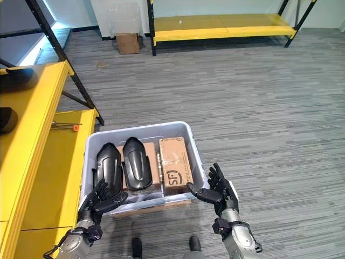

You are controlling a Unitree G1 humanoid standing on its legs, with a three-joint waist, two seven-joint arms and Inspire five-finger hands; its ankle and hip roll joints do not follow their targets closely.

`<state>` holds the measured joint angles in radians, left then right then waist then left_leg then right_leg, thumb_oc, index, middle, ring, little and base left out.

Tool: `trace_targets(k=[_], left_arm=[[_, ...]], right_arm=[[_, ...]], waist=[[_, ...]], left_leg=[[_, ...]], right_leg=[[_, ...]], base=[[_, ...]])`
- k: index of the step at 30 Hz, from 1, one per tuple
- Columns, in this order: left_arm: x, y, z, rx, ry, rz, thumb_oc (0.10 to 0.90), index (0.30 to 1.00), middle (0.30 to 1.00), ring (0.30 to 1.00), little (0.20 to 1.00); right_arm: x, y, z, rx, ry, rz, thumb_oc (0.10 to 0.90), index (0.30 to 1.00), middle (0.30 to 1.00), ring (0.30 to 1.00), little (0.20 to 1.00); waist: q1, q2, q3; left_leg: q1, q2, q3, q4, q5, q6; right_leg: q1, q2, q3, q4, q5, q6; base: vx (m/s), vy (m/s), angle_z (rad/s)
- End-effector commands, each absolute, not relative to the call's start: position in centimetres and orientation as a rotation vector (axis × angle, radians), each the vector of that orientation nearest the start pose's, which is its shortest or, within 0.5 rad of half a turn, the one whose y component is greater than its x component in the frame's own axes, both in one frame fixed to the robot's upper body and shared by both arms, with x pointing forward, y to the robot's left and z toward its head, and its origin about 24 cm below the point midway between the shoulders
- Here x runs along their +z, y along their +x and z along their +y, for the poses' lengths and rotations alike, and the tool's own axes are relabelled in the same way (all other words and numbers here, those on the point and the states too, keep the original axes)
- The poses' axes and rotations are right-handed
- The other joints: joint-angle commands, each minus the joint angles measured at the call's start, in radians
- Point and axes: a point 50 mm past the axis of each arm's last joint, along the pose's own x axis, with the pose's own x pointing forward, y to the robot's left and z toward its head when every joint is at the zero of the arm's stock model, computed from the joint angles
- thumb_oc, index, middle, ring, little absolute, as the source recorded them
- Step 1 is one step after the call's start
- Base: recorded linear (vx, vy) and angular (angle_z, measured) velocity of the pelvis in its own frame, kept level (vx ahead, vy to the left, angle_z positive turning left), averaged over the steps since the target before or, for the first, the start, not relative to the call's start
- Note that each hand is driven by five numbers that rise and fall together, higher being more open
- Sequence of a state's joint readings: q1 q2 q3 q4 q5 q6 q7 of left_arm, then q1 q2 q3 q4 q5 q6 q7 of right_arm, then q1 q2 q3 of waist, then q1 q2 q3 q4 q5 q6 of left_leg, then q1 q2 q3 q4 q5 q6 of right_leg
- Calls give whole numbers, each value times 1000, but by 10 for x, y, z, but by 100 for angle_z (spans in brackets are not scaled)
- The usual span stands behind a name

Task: Move parts from the plastic box to the shelf.

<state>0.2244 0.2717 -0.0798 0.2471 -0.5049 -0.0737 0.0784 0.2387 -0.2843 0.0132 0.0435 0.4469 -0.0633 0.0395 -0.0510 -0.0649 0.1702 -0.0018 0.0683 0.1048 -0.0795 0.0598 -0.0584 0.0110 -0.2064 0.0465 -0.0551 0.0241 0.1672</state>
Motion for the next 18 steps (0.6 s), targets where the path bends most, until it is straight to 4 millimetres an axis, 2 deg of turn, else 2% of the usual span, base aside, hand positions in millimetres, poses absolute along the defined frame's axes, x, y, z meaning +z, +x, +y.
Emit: trace_targets(k=[1,6,7,10,14,15,16,18], left_arm=[[-12,199,227,174,-172,192,900,1000,1000,1000,1000],[-10,200,229,153,-153,186,900,1000,1000,1000,1000],[-8,201,230,142,-144,181,900,1000,1000,1000,1000],[-4,205,230,107,-121,166,900,1000,1000,1000,1000],[2,209,231,72,-98,150,900,1000,1000,1000,1000],[2,209,231,74,-99,149,900,1000,1000,1000,1000],[3,210,230,67,-97,145,900,1000,1000,1000,1000],[4,211,230,63,-96,144,900,1000,1000,1000,1000]], right_arm=[[70,220,-230,-36,-23,-163,900,1000,1000,1000,1000],[105,245,-228,22,-226,-281,900,1000,1000,1000,1000],[118,255,-226,47,-306,-324,900,1000,1000,1000,1000],[142,278,-215,142,-466,-377,900,1000,1000,1000,1000],[163,301,-199,259,-609,-393,900,1000,1000,1000,1000],[163,302,-199,260,-610,-394,900,1000,1000,1000,1000],[171,313,-194,286,-647,-390,900,1000,1000,1000,1000],[172,320,-190,303,-664,-375,900,1000,1000,1000,1000]], waist=[[15,5,-58],[45,-14,-53],[58,-20,-49],[86,-34,-27],[122,-44,2],[120,-44,3],[137,-49,19],[145,-52,30]], left_leg=[[-28,39,3,12,-1,11],[-37,29,5,5,-2,16],[-44,28,-2,2,1,14],[-69,27,-15,1,10,9],[-98,34,-27,6,25,0],[-98,34,-28,6,25,0],[-110,37,-31,8,32,-5],[-118,40,-34,9,38,-8]], right_leg=[[17,-21,-13,37,16,28],[13,-37,-35,22,32,42],[11,-40,-46,15,32,44],[7,-41,-72,1,30,42],[-3,-36,-93,-9,29,34],[-3,-36,-93,-9,29,34],[-6,-32,-103,-14,33,30],[-9,-28,-108,-15,35,26]], base=[[-9,60,3],[-13,26,1],[-39,12,7],[-74,-7,19],[-70,-28,11],[-63,-39,10],[-43,-27,14],[-60,-37,14]])
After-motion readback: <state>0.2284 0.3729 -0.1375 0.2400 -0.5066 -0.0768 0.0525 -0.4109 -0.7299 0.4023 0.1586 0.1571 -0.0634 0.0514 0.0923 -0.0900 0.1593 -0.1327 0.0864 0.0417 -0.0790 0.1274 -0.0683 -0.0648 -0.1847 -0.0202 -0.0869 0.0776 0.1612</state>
